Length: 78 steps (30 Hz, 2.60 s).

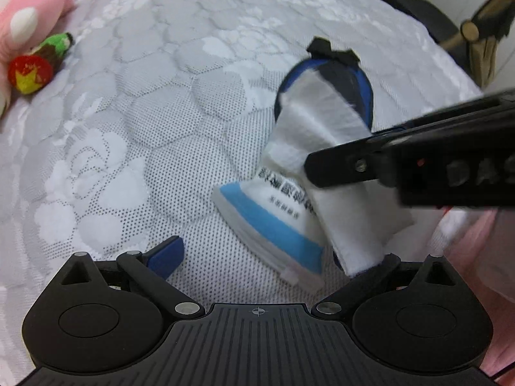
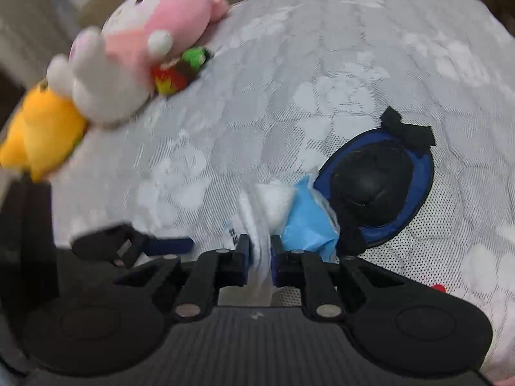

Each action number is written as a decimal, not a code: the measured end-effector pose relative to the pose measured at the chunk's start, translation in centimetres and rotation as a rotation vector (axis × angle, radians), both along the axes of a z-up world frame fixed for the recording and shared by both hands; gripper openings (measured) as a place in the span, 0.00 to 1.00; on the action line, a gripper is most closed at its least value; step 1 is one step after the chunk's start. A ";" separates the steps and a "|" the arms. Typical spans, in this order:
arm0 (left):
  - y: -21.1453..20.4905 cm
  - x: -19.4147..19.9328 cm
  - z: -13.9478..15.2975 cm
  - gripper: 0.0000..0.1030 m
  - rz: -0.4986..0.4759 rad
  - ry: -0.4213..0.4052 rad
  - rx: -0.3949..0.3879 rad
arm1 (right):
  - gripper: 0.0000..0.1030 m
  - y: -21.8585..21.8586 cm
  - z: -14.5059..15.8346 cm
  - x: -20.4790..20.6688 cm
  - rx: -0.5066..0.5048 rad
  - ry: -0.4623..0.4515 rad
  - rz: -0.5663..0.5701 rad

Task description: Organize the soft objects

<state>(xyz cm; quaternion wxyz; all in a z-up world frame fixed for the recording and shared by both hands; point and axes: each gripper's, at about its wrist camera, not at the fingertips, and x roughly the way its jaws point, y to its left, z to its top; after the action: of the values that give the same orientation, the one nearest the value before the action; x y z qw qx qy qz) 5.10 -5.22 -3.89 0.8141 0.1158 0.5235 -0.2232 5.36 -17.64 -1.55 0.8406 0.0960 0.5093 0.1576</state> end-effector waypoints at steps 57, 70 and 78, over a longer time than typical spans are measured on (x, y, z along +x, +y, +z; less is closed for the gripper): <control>-3.3 -2.1 0.1 1.00 -0.168 -0.283 0.110 | 0.25 -11.2 1.1 2.6 -0.284 0.042 -0.269; 0.3 0.5 1.3 1.00 0.056 -0.184 -0.008 | 0.53 -11.4 -2.2 3.2 -0.034 0.230 -0.409; 3.6 2.0 2.4 1.00 0.220 -0.174 -0.099 | 0.55 -4.9 -1.1 5.4 -0.068 0.064 -0.267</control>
<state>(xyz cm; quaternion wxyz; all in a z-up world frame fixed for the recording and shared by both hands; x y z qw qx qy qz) 7.06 -1.60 -1.49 0.8806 0.0363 0.4489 -0.1476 10.73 -22.58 -2.63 0.8402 0.1394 0.5235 0.0240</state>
